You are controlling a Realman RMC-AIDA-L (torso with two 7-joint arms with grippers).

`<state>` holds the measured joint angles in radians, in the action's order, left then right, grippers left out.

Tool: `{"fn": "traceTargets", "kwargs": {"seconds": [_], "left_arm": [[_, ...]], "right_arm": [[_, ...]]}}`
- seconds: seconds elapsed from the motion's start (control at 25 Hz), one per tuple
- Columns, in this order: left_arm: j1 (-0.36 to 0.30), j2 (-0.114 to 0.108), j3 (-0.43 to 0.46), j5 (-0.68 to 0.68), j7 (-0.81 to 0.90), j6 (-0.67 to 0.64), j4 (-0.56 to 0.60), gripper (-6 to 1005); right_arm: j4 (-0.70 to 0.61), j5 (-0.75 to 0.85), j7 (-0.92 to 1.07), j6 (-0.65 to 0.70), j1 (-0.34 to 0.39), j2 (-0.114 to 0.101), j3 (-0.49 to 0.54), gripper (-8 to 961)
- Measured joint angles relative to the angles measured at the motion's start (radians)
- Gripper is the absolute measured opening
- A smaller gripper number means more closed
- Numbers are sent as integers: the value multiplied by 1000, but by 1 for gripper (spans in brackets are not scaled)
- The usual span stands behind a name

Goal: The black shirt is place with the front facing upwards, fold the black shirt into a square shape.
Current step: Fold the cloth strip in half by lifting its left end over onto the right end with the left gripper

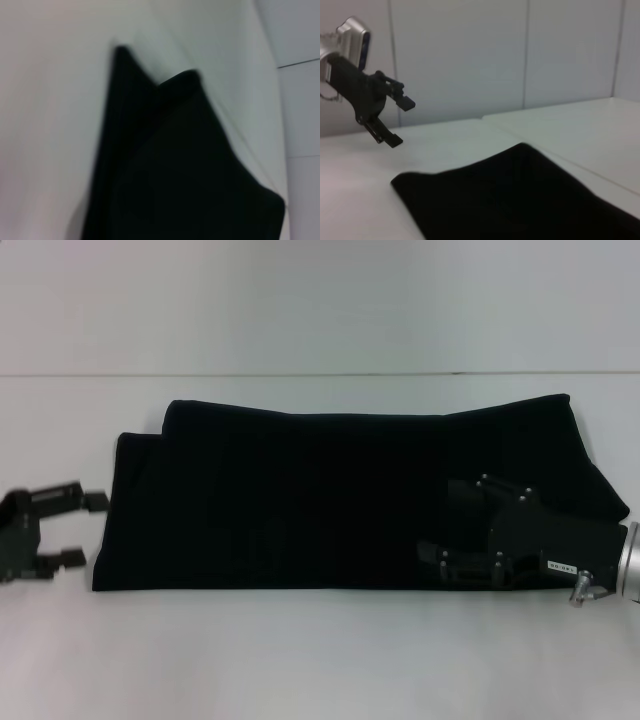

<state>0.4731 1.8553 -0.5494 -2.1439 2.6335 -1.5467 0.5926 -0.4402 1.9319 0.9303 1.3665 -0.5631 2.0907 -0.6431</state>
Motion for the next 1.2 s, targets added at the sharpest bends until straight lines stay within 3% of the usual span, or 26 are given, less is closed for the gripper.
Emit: {"fn": "traceTargets", "kwargs": {"seconds": [0.24,0.76,1.2], "left_arm": [[-22,18,0,-31,73,14,-15,937],[-26,23,-1,-33,82,180,-108,928],[-16,31,-1,-27,86,206,-133,919]], "right_arm": [[0,1,-8,-29,-2,-1,-14,951],[13,-5,-10,-34,-3,3,-15,951],[19,-5,-11,-35,-7,3,-15,951]]}}
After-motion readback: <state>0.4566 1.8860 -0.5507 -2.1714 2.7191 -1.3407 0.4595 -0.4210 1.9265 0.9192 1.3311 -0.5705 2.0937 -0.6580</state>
